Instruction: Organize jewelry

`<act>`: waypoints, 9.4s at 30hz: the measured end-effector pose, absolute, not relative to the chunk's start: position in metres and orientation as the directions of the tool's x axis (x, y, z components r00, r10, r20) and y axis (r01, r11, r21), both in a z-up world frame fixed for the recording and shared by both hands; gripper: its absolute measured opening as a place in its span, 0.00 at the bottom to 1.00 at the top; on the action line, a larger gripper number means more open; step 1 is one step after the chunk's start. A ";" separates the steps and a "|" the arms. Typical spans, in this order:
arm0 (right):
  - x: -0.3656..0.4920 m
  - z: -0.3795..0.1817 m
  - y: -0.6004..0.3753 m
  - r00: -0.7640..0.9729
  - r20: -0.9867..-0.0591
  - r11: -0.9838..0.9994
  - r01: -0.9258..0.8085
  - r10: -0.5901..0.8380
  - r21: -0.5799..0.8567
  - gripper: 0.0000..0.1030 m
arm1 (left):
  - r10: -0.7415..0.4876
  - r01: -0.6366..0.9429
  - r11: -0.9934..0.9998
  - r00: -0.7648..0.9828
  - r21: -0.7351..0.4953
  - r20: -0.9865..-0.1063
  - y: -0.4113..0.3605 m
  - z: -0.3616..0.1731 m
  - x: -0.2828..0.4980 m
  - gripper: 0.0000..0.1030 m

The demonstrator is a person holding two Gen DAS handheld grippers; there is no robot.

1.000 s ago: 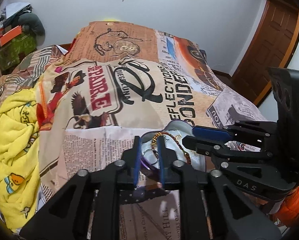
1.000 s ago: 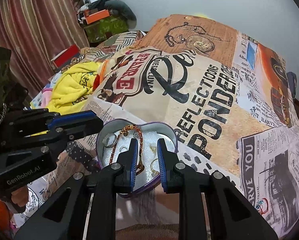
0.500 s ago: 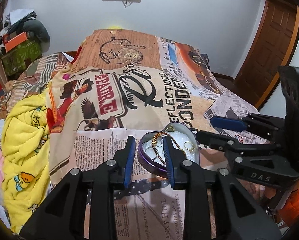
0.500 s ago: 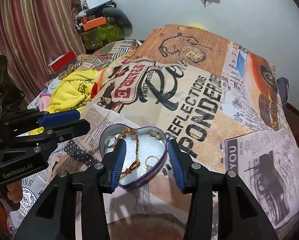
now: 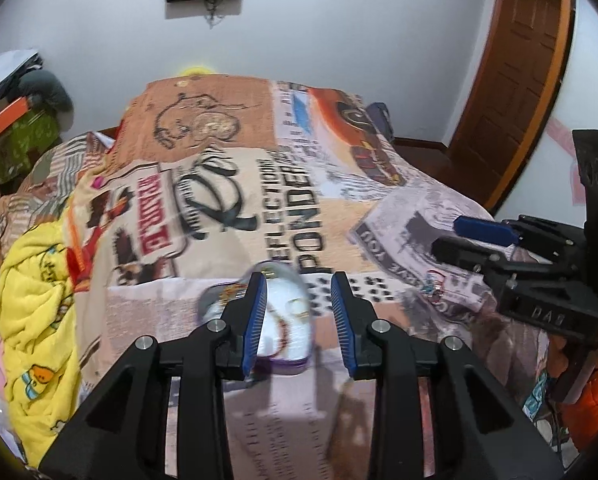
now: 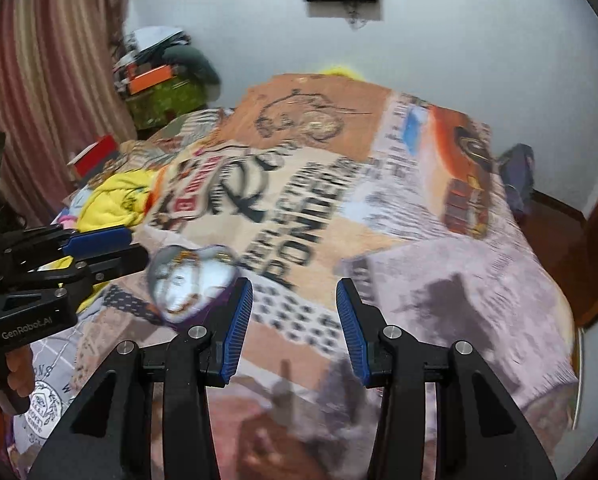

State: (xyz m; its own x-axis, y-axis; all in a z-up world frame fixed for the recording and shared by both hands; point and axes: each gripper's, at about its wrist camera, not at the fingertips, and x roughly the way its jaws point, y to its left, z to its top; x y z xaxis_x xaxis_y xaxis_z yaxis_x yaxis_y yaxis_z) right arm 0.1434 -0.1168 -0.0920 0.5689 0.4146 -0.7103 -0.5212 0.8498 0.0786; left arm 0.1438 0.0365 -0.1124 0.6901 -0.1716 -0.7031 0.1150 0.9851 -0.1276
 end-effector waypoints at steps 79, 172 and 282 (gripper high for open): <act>0.164 -0.153 -0.212 0.463 -0.811 0.908 -0.376 0.359 0.187 0.39 | -0.316 0.363 0.919 0.440 -0.156 -0.840 -0.074 -0.197 0.196 0.11; 0.154 -0.073 -0.030 0.497 -0.639 0.740 -0.649 0.587 0.175 0.06 | -0.233 0.100 0.970 0.634 -0.220 -0.737 0.089 -0.160 0.161 0.10; -0.046 0.062 -0.119 0.865 -0.186 0.885 -0.461 0.466 0.073 1.00 | 0.108 -0.120 0.990 0.983 -0.076 -0.148 0.046 0.046 -0.069 0.99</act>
State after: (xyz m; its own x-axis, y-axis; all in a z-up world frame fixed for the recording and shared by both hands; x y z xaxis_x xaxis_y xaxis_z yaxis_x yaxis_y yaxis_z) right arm -0.0456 -0.1191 0.0617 0.8650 0.4659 -0.1865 -0.4607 0.8845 0.0731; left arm -0.0691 0.0460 0.0459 0.9831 0.1078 -0.1480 -0.1199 0.9899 -0.0759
